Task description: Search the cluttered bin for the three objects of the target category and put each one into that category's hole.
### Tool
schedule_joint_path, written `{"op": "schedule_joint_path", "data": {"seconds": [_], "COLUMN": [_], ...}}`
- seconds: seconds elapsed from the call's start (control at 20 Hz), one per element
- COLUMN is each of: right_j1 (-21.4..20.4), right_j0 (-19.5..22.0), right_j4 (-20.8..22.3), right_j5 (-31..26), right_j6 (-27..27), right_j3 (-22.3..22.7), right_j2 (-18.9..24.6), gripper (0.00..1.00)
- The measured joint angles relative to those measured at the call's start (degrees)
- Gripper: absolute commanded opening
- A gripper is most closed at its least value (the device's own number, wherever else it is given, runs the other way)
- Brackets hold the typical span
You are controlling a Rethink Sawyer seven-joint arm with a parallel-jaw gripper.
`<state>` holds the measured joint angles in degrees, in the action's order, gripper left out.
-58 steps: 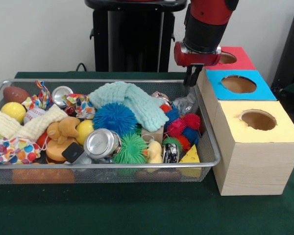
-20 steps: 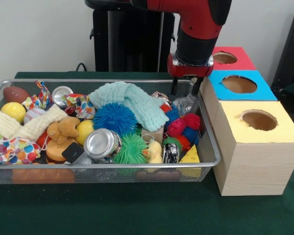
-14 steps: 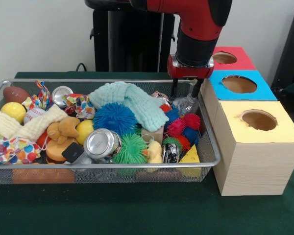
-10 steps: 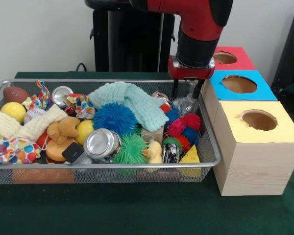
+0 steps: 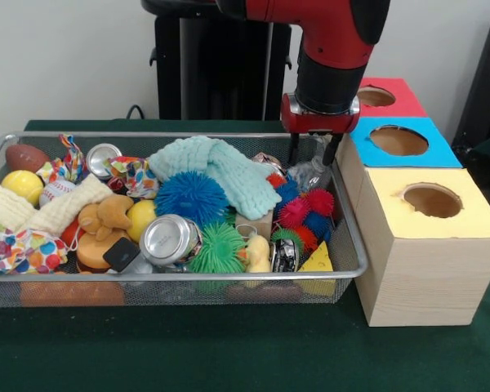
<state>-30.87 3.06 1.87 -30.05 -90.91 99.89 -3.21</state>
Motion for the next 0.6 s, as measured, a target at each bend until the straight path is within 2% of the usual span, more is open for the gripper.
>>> {"op": "schedule_joint_path", "data": {"seconds": [0.6], "right_j1": [0.57], "right_j0": [0.54], "right_j4": [0.00], "right_j5": [0.00], "right_j6": [0.00], "right_j3": [-0.60], "right_j2": [0.17], "gripper": [1.00]}}
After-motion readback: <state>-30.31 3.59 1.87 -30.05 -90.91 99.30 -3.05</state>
